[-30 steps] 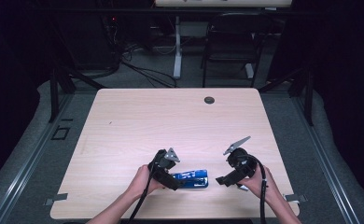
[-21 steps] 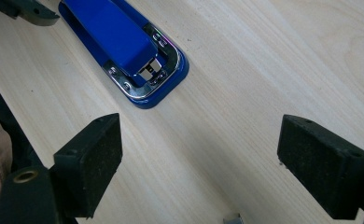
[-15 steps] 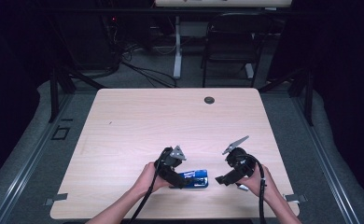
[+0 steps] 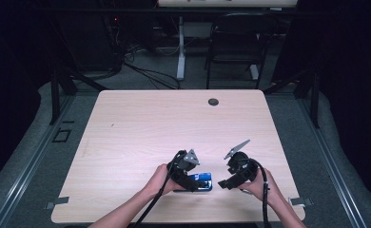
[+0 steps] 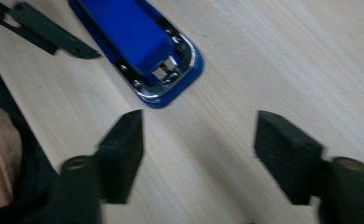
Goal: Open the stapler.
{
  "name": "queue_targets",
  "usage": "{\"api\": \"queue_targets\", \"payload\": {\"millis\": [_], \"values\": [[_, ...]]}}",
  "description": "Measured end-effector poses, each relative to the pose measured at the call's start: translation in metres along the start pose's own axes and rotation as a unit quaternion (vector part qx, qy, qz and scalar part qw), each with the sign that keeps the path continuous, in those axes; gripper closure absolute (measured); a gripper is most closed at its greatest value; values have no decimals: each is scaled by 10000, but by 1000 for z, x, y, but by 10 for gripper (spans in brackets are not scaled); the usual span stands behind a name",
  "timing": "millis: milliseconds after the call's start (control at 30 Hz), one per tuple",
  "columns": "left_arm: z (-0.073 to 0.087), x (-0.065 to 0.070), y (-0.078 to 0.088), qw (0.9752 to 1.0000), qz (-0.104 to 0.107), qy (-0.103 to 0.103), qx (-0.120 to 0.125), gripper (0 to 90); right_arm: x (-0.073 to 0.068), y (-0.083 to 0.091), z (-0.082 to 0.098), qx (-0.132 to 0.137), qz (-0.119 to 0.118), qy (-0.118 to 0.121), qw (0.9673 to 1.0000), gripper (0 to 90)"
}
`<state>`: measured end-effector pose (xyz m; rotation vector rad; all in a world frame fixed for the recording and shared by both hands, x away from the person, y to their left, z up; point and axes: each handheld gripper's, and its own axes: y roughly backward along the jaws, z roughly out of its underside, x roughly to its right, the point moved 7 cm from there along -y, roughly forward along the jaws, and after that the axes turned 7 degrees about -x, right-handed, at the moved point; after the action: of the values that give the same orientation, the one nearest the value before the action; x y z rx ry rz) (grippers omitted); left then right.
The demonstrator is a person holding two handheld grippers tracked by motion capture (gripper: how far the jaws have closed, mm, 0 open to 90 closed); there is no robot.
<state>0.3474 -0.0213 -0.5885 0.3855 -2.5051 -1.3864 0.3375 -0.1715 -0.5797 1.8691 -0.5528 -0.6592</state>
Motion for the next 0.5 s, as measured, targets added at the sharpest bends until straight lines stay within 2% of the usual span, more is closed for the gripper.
{"api": "queue_targets", "payload": {"millis": [67, 167, 200, 367, 500], "values": [[-2, 1, -1, 10000, 23, -36, -12, 287, -3, -2, 0, -50, -56, 88, 9999, 537], [-4, 2, -4, 10000, 44, -75, -13, 338, -16, -11, -4, -44, -163, 244, 9996, 723], [-4, 2, -4, 10000, 45, -83, -20, 358, -19, -14, -4, -117, -126, 339, 9993, 764], [-5, 4, -5, 9998, 112, -158, -12, 438, -26, -23, -11, -115, 21, 405, 9991, 851], [-5, 4, -6, 9997, 103, -216, -23, 477, -25, -28, -12, -197, 10, 350, 9992, 877]]}}
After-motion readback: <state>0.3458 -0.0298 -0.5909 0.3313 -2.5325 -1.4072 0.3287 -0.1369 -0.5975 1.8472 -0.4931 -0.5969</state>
